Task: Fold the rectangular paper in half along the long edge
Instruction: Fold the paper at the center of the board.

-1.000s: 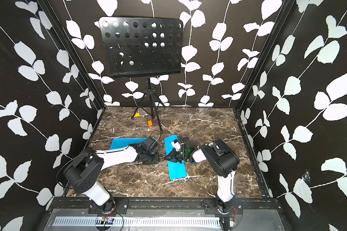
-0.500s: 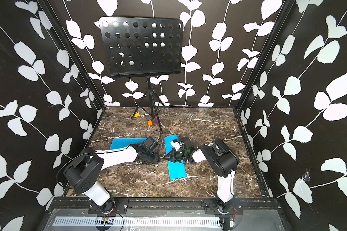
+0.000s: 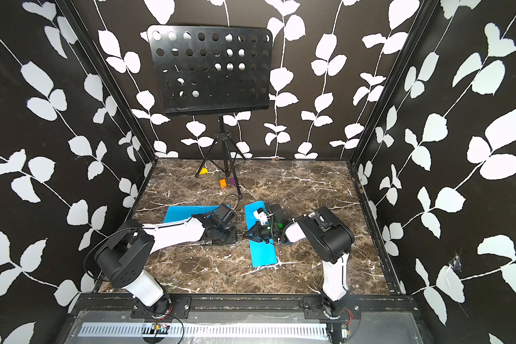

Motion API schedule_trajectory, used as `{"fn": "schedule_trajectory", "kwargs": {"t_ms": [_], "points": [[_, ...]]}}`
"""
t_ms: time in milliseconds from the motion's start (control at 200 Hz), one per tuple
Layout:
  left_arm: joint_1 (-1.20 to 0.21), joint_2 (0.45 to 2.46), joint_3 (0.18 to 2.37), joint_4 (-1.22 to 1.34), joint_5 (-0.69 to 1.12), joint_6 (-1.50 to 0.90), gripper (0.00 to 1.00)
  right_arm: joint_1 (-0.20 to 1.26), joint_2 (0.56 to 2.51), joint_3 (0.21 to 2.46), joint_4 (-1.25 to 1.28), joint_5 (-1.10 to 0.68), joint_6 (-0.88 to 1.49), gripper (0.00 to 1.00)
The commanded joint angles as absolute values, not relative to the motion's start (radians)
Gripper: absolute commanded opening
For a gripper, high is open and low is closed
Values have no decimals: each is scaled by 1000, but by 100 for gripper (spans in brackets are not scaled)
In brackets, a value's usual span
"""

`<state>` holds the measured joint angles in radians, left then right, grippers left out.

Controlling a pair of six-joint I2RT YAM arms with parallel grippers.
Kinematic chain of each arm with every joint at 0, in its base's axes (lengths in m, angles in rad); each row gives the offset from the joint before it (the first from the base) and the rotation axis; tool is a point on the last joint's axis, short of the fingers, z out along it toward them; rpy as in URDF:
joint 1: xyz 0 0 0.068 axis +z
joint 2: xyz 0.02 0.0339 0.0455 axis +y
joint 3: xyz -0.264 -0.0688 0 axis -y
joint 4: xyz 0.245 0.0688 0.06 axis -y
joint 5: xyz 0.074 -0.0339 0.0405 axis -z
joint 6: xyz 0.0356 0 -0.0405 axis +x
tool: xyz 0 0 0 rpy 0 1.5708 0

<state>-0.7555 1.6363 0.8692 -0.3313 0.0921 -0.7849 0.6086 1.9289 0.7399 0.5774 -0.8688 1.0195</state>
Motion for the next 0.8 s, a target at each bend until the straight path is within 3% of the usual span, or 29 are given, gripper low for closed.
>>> {"fn": "schedule_trajectory", "kwargs": {"t_ms": [0,565,795], "points": [[-751,1637,884,-346,87,-775,31,618,1945,741,624,-874,1037,5],[-740,1563,899,-323,37,-746,30,621,1956,734,632,-874,1037,5],[-654,1536,940,-169,176,-726,26,620,1958,736,634,-874,1035,5]]}}
